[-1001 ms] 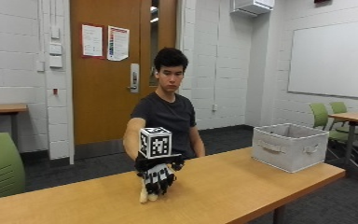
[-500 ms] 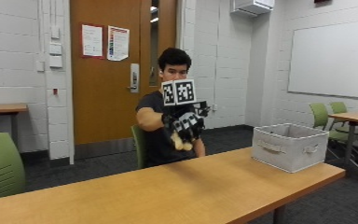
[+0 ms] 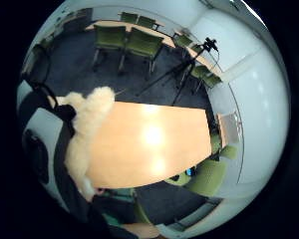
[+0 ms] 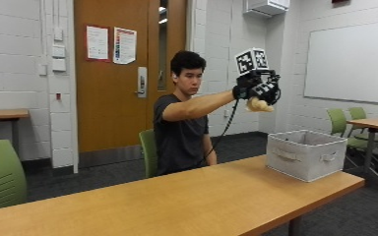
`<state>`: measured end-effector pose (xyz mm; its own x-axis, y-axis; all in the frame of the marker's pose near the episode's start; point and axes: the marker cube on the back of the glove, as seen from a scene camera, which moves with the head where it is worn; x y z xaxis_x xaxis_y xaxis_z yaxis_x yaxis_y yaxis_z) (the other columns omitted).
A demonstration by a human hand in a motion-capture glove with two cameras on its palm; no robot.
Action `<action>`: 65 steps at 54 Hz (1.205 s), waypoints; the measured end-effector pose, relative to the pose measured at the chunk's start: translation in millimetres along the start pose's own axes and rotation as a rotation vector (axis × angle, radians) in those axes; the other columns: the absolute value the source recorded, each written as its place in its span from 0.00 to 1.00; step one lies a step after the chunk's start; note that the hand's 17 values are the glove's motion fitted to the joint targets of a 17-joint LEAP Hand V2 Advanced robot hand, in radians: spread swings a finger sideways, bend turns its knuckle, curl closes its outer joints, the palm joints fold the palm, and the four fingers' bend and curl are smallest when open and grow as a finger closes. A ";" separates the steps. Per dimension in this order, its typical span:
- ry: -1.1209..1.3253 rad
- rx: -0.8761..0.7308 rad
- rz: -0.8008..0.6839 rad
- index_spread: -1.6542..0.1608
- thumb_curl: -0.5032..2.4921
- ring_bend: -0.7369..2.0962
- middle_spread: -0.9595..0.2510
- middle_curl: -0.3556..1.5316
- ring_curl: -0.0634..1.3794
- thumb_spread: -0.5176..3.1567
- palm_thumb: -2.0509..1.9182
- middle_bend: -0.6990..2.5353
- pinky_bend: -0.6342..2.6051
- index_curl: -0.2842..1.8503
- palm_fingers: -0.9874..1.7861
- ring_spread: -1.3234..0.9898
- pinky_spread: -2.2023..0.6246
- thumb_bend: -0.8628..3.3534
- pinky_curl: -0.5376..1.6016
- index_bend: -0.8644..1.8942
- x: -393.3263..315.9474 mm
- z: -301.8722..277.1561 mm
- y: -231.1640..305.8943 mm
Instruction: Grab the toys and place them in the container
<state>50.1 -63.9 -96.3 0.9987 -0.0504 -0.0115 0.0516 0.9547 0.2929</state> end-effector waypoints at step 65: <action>-0.160 -0.329 -0.406 0.69 0.36 0.47 0.66 0.54 0.26 0.46 0.48 0.30 0.54 0.63 0.26 0.53 0.74 0.18 0.45 0.30 -293.1 72.9 12.7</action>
<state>-242.2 -58.3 -19.5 0.8865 -0.4535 0.0915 0.4570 0.8893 -0.0197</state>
